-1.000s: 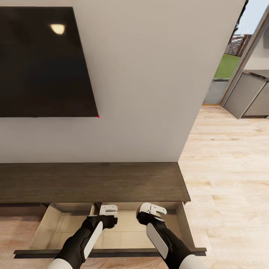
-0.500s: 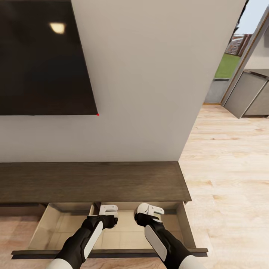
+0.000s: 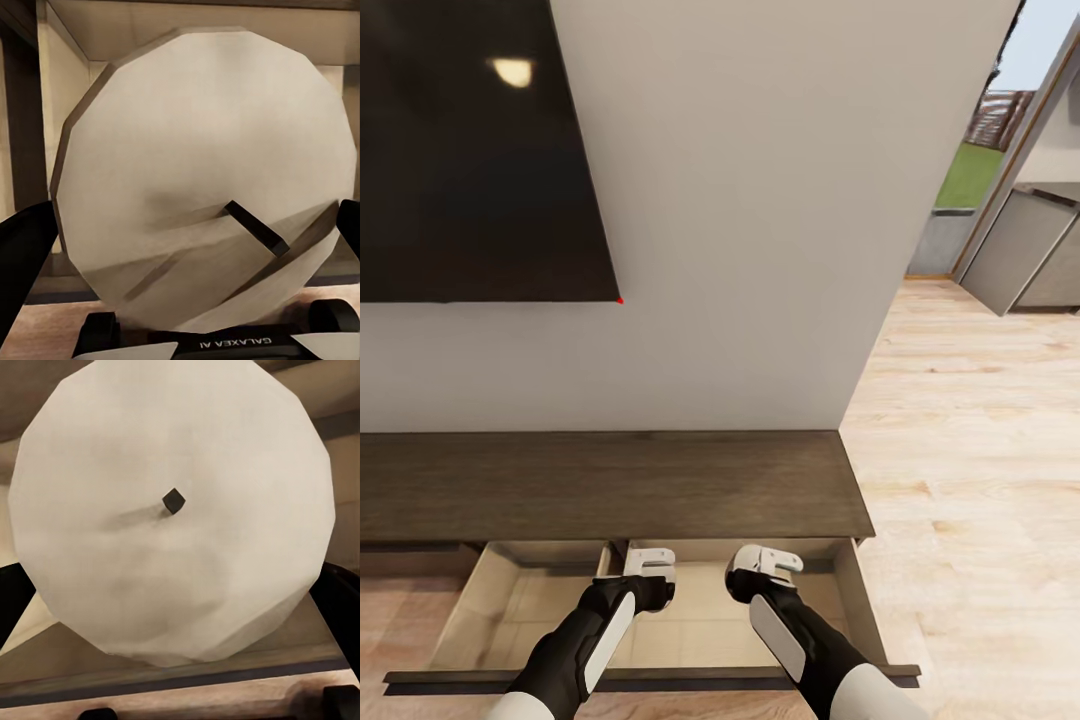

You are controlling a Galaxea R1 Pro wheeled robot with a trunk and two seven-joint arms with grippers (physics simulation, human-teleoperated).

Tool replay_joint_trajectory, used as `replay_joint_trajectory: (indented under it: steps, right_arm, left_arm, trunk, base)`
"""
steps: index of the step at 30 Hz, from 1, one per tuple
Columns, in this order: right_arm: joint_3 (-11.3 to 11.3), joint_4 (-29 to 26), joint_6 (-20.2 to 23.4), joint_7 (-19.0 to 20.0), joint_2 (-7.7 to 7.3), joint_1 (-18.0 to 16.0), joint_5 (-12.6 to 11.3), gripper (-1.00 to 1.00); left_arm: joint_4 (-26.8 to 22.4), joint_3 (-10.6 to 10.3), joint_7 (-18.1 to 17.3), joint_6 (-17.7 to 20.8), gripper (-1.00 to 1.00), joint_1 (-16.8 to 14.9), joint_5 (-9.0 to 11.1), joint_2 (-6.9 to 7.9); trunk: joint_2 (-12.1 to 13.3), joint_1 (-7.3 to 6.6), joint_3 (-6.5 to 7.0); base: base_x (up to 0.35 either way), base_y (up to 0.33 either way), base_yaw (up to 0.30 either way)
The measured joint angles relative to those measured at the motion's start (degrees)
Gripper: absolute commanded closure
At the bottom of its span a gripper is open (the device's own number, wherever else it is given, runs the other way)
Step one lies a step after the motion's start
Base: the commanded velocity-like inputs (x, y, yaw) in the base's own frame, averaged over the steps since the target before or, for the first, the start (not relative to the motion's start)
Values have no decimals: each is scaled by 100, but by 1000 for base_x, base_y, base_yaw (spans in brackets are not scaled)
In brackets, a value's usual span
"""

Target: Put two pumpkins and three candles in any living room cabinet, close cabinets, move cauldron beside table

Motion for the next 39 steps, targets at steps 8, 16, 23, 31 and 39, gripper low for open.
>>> replay_joint_trajectory:
  steps: [8, 16, 23, 31, 39]
  right_arm:
    - [1, 29, 44, -4, 0, -6, -4, 100]
    - [1, 31, 54, -1, 0, -4, -12, 100]
    - [1, 31, 47, 2, 0, -7, -11, 100]
    - [1, 31, 46, 6, 0, -6, -11, 100]
    - [3, 25, 189, 170, 0, -4, -15, 100]
  left_arm:
    - [0, 4, 0, 8, 100, 0, -1, 0]
    - [0, 4, 0, 9, 100, 1, -1, -1]
    - [0, 4, 0, 9, 100, 1, 0, 0]
    - [0, 4, 0, 23, 100, 3, 1, -1]
    - [0, 4, -8, 52, 100, -1, 0, -8]
  trunk:
    - [-321, 176, -144]
    - [-642, 352, -287]
    - [-923, 505, -413]
    - [-1244, 681, -557]
    - [-1565, 857, -701]
  base:
    - [0, 0, 0]
    - [0, 0, 0]
    - [0, 0, 0]
    - [0, 0, 0]
    - [0, 0, 0]
